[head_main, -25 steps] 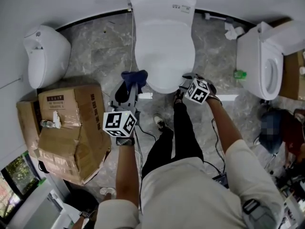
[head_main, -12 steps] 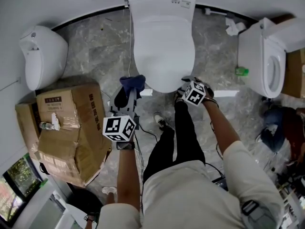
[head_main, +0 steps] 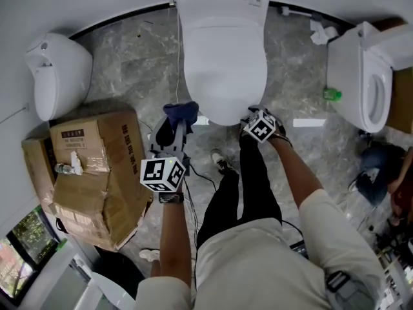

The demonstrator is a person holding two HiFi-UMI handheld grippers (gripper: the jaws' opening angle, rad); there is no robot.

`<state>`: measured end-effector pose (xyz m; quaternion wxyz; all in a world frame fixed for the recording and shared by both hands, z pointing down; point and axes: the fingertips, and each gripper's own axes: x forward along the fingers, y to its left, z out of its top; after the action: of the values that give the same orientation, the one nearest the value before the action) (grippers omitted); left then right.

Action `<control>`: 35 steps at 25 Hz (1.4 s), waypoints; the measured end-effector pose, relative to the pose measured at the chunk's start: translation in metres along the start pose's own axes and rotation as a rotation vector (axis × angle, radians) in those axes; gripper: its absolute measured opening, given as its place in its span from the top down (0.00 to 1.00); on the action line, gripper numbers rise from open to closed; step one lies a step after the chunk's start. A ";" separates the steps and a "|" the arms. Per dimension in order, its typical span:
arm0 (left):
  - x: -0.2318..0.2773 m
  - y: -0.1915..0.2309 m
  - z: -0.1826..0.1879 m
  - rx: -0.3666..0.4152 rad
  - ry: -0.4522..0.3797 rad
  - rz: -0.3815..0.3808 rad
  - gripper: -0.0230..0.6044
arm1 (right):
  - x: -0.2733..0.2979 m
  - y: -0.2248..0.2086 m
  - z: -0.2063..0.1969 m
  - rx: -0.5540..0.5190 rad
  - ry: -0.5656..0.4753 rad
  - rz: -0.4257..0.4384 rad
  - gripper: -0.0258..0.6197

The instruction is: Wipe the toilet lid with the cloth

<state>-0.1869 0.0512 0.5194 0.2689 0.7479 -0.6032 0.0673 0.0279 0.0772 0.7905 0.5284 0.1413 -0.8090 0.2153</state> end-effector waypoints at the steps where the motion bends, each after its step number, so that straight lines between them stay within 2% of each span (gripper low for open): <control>1: 0.000 0.004 0.000 -0.006 -0.003 0.010 0.80 | 0.005 0.000 -0.005 0.051 0.007 0.019 0.61; 3: 0.000 0.011 0.001 -0.020 -0.011 0.027 0.80 | 0.013 0.001 -0.011 0.076 0.026 0.042 0.61; 6: 0.004 0.017 0.000 -0.021 -0.010 0.037 0.80 | 0.019 0.000 -0.009 0.015 0.038 0.020 0.61; 14: 0.011 0.024 -0.002 -0.017 0.015 0.051 0.80 | 0.031 -0.003 -0.009 0.021 0.055 -0.008 0.60; 17: 0.017 0.028 -0.004 -0.022 0.026 0.051 0.80 | 0.036 -0.003 -0.011 0.026 0.068 0.005 0.61; 21: 0.028 0.031 -0.008 -0.025 0.037 0.047 0.80 | 0.041 -0.003 -0.014 -0.021 0.109 0.006 0.61; 25: 0.040 0.033 -0.011 -0.038 0.042 0.051 0.80 | 0.041 -0.004 -0.014 -0.010 0.093 0.009 0.61; 28: 0.050 0.038 -0.012 -0.051 0.053 0.057 0.80 | 0.038 0.000 -0.014 0.017 0.092 0.059 0.61; 31: 0.067 0.047 -0.010 -0.075 0.059 0.062 0.80 | 0.027 0.006 -0.007 0.117 0.013 0.143 0.62; 35: 0.102 0.065 -0.010 -0.079 0.074 0.074 0.80 | -0.009 -0.008 0.027 0.203 -0.177 0.144 0.71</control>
<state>-0.2190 -0.0404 0.5923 0.3178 0.7107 -0.6224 0.0809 0.0131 0.0570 0.7742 0.4214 0.1539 -0.8345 0.3201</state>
